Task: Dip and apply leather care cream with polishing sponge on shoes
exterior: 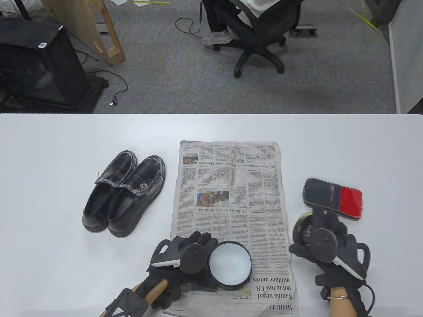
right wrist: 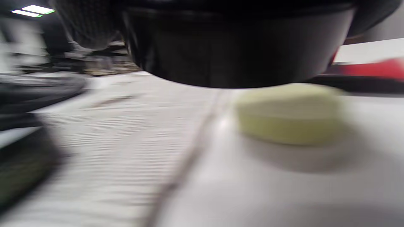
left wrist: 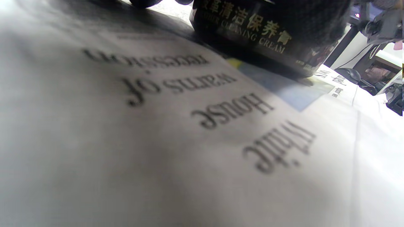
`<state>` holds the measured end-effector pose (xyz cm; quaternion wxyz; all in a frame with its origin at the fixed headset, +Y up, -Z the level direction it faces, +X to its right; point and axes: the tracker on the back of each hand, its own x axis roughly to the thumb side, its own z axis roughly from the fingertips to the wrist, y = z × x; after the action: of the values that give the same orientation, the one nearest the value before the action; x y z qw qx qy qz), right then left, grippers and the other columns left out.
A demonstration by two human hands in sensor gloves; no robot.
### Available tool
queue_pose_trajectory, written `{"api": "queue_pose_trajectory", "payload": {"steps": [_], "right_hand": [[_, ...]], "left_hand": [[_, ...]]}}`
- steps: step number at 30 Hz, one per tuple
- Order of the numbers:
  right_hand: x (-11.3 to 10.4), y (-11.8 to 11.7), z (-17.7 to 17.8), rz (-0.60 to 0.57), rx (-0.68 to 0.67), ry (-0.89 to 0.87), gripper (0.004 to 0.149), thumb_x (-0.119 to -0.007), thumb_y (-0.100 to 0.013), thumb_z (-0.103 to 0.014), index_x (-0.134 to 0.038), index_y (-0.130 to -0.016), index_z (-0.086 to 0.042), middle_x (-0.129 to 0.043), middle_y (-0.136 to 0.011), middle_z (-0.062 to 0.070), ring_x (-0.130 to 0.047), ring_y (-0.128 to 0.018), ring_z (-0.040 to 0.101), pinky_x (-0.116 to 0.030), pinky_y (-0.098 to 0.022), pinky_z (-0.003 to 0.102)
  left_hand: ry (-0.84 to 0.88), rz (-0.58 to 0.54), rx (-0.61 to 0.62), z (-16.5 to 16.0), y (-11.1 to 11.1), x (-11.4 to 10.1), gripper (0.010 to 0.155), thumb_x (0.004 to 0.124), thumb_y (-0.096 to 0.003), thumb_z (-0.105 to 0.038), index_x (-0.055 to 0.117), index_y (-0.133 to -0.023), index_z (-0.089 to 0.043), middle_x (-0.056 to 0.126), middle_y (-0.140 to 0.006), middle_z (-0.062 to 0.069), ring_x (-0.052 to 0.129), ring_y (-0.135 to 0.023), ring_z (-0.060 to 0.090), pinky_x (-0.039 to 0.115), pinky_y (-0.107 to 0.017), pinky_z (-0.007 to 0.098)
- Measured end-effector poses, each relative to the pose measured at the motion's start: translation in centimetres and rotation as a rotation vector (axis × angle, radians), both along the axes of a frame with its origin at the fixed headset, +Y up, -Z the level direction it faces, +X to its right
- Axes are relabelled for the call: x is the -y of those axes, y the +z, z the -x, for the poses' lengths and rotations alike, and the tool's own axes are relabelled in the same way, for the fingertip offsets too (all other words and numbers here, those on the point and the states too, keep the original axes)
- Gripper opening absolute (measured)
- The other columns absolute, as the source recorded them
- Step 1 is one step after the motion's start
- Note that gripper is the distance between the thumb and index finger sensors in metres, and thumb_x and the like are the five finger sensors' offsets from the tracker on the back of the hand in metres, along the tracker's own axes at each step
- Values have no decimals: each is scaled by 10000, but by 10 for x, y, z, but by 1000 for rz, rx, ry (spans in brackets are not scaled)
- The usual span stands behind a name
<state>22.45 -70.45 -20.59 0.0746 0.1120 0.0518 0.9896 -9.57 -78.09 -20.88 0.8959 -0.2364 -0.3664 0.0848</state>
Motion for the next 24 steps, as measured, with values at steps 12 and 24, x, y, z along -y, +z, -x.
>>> {"api": "queue_pose_trajectory", "payload": {"steps": [12,24], "right_hand": [[26,24,162,80,-567,282,1200,-668,-393,-745,-122,-1200,-44,-262,-1165,441,-476,-969,703,-582,-686,733],[34,30,174,57,-512,385,1146,-496,-471,-777,-115,-1196,24,-302,-1129,500,-548,-907,731,-661,-626,709]], "left_hand": [[-18,0,-1,-1,1,1,1108,747,-455,-624,198,-1198,-10,200,-1223,355,237,-1028,599,339,-675,706],[-16,20,-17,1,0,2,1086,751,-456,-622,238,-1204,-24,189,-1230,313,220,-1034,569,320,-684,684]]}}
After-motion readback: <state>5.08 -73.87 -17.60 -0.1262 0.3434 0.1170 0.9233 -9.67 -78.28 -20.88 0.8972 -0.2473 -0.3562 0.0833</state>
